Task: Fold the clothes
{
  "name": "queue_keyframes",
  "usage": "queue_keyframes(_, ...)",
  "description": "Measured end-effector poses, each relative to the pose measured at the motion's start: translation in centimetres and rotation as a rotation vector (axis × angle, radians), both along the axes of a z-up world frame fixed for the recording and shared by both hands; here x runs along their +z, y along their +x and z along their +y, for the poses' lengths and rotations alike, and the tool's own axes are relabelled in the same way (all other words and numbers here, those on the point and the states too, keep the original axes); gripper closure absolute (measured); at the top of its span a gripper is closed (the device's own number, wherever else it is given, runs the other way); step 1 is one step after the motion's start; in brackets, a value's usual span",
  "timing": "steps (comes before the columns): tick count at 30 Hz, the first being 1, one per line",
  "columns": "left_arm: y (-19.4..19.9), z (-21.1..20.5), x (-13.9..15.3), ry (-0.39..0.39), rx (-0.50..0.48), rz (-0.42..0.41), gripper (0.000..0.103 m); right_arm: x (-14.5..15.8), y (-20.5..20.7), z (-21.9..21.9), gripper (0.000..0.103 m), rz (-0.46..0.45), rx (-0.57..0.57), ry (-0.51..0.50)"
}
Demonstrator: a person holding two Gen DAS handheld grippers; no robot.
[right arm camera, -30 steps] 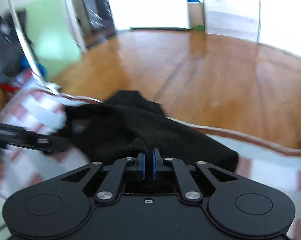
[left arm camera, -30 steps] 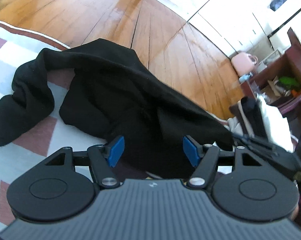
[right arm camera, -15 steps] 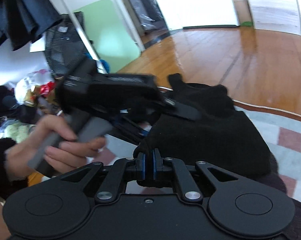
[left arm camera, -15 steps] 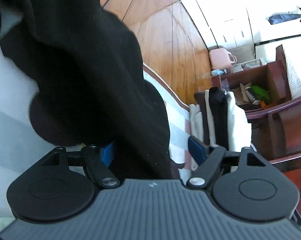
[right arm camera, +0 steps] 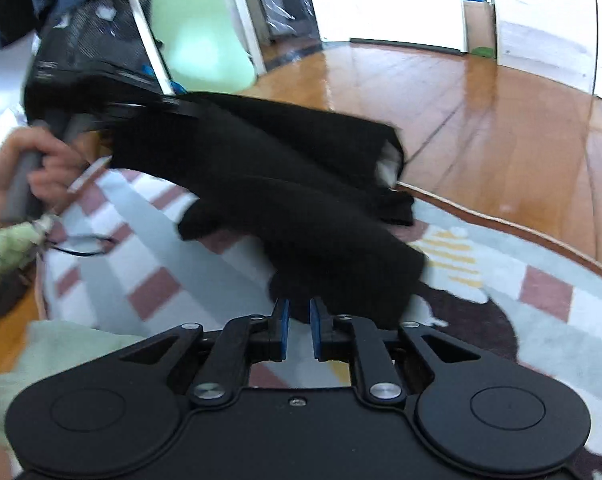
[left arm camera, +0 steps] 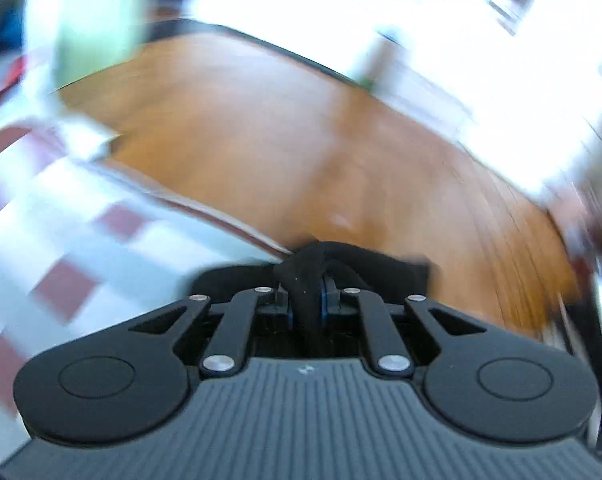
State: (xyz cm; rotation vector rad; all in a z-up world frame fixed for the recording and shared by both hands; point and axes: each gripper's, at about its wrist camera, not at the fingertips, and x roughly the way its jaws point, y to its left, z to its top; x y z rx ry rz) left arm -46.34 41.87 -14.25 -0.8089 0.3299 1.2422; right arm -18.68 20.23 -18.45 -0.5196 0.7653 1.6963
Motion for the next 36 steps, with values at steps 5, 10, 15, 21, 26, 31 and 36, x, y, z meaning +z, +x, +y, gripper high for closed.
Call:
queue_keyframes(5,-3.3,0.4,-5.1,-0.071,0.193,0.182,0.092,-1.4,-1.8,3.4,0.066,-0.027,-0.005,-0.07)
queue_keyframes(10,-4.7,-0.1,-6.5,-0.115,0.21,0.127,0.092,-3.1,-2.5,5.3,0.054,0.07,-0.009,-0.14)
queue_keyframes(15,-4.6,-0.2,-6.4,-0.074,0.117,0.236,0.092,-6.6,-1.0,6.9,0.048,0.387,-0.105,-0.302)
queue_keyframes(21,-3.5,-0.9,-5.2,-0.026,0.037,0.272,0.092,-10.6,-2.4,10.7,0.063,0.461,-0.231,-0.361)
queue_keyframes(26,-3.6,-1.3,-1.8,0.035,-0.085,0.168,0.092,-2.5,-4.1,9.7,0.099,0.061,-0.174,0.033)
queue_keyframes(31,-3.6,-1.8,1.6,0.097,-0.206,0.064,0.092,10.1,-0.7,5.4,0.099,-0.022,-0.294,0.368)
queue_keyframes(36,-1.5,-3.0,4.3,0.217,-0.348,0.134,0.091,14.0,1.7,2.7,0.096,-0.154,-0.397,0.519)
